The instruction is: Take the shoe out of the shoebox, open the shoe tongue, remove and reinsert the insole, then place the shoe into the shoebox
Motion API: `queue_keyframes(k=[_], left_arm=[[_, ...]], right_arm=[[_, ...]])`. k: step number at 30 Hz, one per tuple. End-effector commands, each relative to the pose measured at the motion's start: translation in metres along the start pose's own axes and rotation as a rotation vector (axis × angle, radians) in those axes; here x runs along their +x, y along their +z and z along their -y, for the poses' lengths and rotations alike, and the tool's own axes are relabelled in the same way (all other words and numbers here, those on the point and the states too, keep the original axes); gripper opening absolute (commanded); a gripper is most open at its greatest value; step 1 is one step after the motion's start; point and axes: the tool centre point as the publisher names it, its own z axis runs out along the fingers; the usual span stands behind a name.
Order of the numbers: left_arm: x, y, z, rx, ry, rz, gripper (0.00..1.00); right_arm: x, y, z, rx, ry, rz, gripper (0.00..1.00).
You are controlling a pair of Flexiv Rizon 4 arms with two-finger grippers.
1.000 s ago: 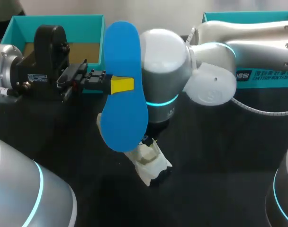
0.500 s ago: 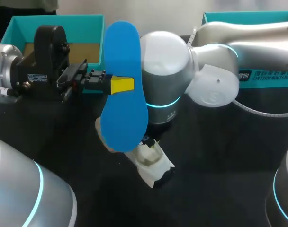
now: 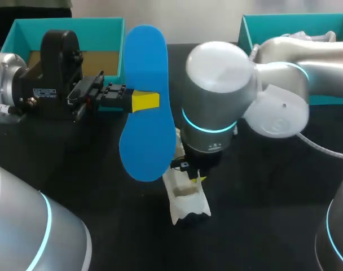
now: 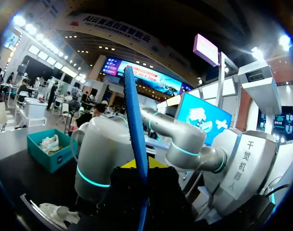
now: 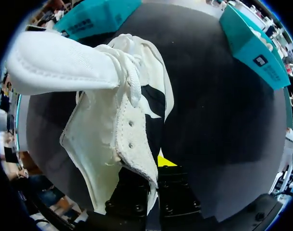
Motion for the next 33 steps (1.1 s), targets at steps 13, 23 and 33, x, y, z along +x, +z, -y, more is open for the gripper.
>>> queue_keyframes(k=[13, 23, 33], left_arm=[[0.000, 0.001, 0.000, -0.001, 0.000, 0.000, 0.00], [0.000, 0.001, 0.000, -0.001, 0.000, 0.000, 0.00], [0.000, 0.001, 0.000, -0.001, 0.000, 0.000, 0.00]], right_arm=[[-0.027, 0.019, -0.008, -0.002, 0.168, -0.084, 0.00], [-0.030, 0.042, -0.009, 0.020, 0.226, -0.119, 0.00], [-0.030, 0.056, -0.012, 0.033, 0.216, -0.134, 0.00]])
